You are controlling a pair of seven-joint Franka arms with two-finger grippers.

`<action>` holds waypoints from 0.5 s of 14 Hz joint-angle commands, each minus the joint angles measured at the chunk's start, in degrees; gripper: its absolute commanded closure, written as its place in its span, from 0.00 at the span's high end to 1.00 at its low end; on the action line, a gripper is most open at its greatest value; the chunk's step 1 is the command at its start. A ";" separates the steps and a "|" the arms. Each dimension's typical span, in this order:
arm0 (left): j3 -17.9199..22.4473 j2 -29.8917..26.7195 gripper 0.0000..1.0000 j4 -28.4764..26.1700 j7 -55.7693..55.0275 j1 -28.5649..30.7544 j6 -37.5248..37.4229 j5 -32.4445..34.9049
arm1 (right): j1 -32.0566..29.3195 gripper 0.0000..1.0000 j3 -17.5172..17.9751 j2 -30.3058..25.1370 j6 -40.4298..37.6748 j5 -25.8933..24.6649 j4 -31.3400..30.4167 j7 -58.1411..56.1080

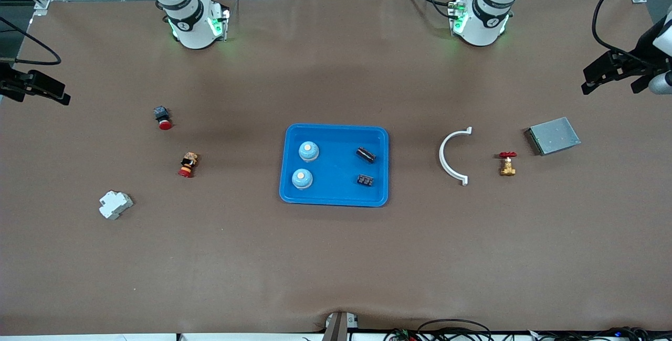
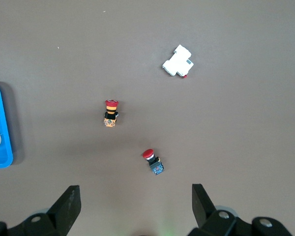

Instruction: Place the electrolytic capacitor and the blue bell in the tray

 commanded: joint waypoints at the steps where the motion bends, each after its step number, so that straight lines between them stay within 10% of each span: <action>1: 0.01 1.40 1.00 2.63 0.50 0.18 0.11 -1.15 | 0.09 1.00 0.04 0.46 -1.23 0.45 1.36 0.35; 7: -0.52 2.38 1.00 3.62 0.50 -0.44 -0.33 -1.15 | -0.27 1.00 -0.05 0.46 -1.15 0.45 2.94 0.26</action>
